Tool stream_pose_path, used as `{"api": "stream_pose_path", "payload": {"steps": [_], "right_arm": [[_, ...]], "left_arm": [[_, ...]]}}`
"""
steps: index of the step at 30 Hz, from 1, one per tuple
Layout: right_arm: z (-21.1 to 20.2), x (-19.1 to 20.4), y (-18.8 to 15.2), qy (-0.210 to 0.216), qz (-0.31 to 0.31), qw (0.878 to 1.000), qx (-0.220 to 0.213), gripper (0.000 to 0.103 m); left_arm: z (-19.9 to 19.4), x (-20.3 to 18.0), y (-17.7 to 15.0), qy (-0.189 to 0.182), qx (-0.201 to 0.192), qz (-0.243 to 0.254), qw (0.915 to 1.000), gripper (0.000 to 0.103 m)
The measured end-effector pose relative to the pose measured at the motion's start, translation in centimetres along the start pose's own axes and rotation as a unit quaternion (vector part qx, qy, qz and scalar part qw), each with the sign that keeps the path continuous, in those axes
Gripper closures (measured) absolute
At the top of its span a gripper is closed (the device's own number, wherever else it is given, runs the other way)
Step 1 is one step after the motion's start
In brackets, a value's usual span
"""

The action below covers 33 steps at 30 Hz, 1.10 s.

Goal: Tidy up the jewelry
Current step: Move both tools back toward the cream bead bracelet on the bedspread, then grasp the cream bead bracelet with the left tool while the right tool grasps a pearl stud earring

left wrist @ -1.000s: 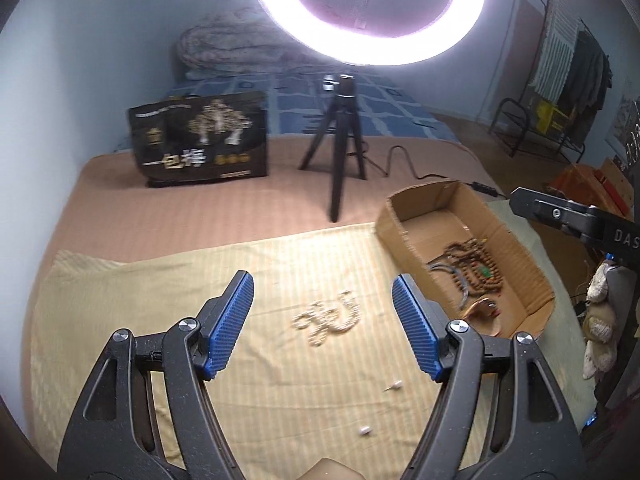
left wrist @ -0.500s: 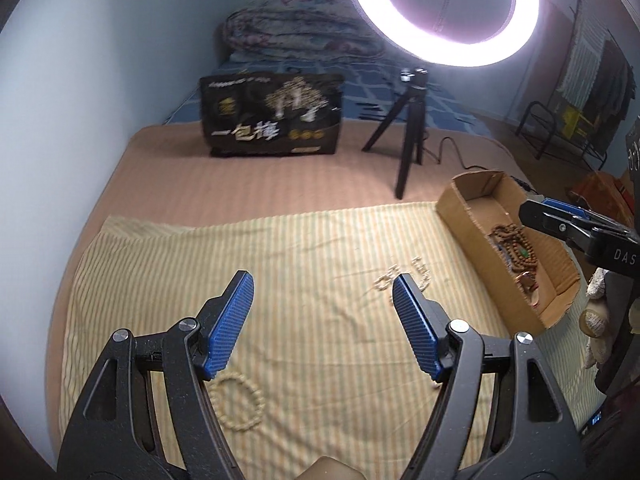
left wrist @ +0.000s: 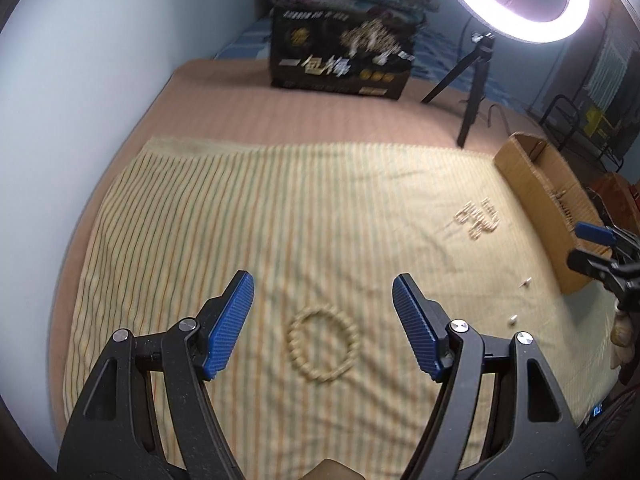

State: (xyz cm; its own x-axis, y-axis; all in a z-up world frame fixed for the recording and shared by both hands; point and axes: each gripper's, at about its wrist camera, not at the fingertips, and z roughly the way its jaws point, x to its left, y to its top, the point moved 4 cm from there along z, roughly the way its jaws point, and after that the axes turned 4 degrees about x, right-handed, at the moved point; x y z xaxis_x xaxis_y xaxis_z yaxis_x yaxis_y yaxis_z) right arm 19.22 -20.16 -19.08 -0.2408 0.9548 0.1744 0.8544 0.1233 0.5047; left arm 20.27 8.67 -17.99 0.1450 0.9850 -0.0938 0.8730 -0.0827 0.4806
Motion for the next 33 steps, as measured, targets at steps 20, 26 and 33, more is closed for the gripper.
{"api": "stream_pose_path", "payload": {"steps": [20, 26, 33], "right_arm": [[4.0, 3.7, -7.3, -0.007, -0.081, 0.994, 0.069, 0.062], [4.7, 3.5, -6.8, -0.01, -0.079, 0.994, 0.068, 0.067], [5.6, 4.2, -6.7, -0.018, -0.098, 0.992, 0.073, 0.07]], "left_arm": [[5.1, 2.1, -4.4, -0.009, 0.073, -0.024, 0.997, 0.056], [5.8, 1.9, -4.3, -0.005, 0.076, -0.021, 0.9969, 0.063], [6.4, 1.7, -4.1, 0.004, 0.075, -0.017, 0.997, 0.073]]}}
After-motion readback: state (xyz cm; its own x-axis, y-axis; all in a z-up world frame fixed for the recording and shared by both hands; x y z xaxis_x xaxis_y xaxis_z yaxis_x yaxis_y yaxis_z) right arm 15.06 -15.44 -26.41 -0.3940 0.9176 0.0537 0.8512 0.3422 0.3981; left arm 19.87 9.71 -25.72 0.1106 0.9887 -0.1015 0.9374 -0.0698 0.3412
